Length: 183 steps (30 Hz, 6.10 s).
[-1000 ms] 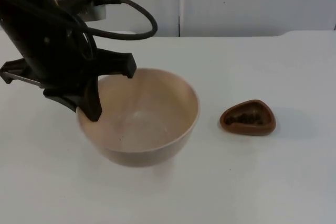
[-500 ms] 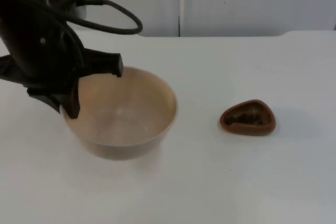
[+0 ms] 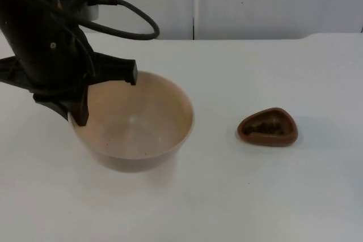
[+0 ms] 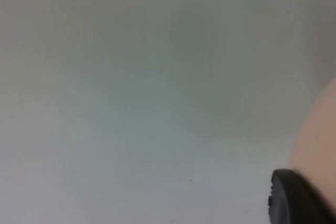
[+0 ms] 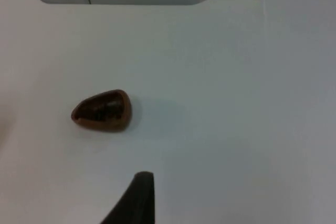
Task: Pick up the bowl with the left hand and pour the coffee beans from the cup into the bowl with the right hand.
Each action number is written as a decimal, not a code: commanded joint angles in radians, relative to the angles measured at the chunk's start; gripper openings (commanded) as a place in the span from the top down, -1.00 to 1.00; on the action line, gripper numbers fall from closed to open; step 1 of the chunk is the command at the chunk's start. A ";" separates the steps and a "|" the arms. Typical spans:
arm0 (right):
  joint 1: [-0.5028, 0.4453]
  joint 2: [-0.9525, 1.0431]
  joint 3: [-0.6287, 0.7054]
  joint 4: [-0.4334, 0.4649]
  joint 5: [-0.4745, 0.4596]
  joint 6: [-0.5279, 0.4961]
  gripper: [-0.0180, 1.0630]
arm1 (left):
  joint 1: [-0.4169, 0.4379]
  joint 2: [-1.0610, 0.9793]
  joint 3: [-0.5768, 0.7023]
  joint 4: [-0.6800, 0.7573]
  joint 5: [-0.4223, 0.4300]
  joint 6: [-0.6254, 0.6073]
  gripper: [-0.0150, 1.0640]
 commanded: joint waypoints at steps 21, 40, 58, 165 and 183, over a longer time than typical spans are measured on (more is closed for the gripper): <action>-0.008 0.578 -0.321 0.006 -0.108 0.003 -0.98 | -0.005 -0.008 -0.005 0.011 -0.010 -0.011 0.98; -0.007 0.870 -0.538 0.028 -0.058 0.003 -0.98 | -0.005 -0.008 -0.005 0.011 -0.013 -0.011 0.98; 0.149 1.261 -0.847 -0.026 0.075 0.013 -0.98 | -0.005 -0.008 -0.005 0.032 -0.016 -0.011 0.98; 0.343 2.009 -0.994 -0.227 -0.122 0.387 0.97 | -0.005 -0.006 -0.005 0.029 -0.044 -0.018 0.98; 0.343 1.914 -0.996 -0.222 -0.090 0.336 0.97 | -0.005 -0.006 -0.005 0.029 -0.044 -0.018 0.98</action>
